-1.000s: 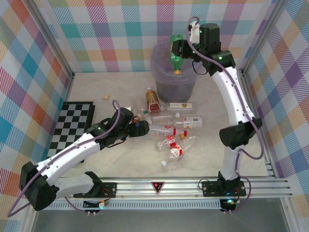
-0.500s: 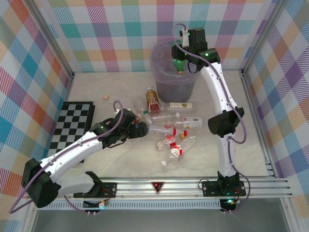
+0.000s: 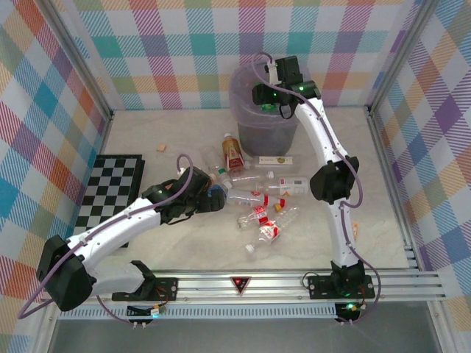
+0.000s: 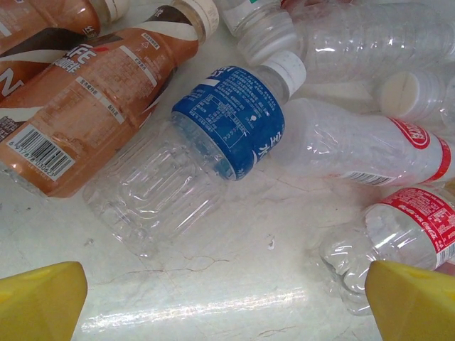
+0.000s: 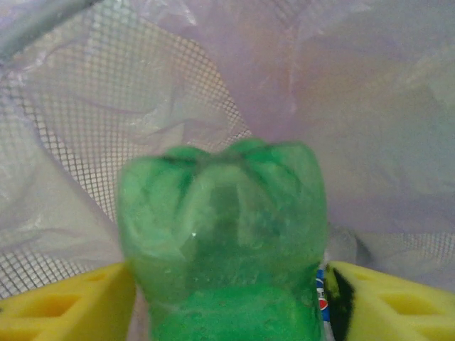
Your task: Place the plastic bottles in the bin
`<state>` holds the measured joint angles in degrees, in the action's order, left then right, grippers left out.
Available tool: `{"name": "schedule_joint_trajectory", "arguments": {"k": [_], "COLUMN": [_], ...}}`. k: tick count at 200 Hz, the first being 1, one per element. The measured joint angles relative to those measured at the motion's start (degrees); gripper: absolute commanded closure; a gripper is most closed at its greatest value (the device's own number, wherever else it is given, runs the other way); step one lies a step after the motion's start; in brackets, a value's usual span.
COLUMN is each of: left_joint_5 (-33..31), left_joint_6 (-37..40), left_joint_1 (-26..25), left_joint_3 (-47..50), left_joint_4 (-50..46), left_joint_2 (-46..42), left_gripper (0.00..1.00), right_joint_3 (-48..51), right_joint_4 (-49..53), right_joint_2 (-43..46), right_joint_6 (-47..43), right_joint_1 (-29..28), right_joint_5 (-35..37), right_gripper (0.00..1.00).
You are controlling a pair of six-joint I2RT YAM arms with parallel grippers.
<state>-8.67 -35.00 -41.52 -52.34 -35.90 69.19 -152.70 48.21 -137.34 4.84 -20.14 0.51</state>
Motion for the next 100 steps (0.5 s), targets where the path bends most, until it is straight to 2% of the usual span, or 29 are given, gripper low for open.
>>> {"name": "schedule_joint_trajectory", "arguments": {"k": [30,62,100], "left_joint_5": [0.0,0.0,-0.3], "left_joint_6": [0.4,1.5,3.5], "left_joint_1": [0.0,0.0,0.0], "left_joint_3": [0.0,-0.5,-3.0], "left_joint_4": [0.0,-0.1,-0.8], "left_joint_2": [0.0,0.7,2.3], "left_gripper": [0.0,0.0,0.0], "right_joint_3": [0.0,-0.1,-0.1], "right_joint_4": [0.2,0.7,1.9], "right_joint_2": [0.0,0.5,5.0], "right_joint_6": [-0.6,-1.1,-1.4], "right_joint_1": [0.0,0.0,0.0], "right_joint_5": [-0.1,-0.1,-0.6], "right_gripper": [0.12,0.1,0.05]}}
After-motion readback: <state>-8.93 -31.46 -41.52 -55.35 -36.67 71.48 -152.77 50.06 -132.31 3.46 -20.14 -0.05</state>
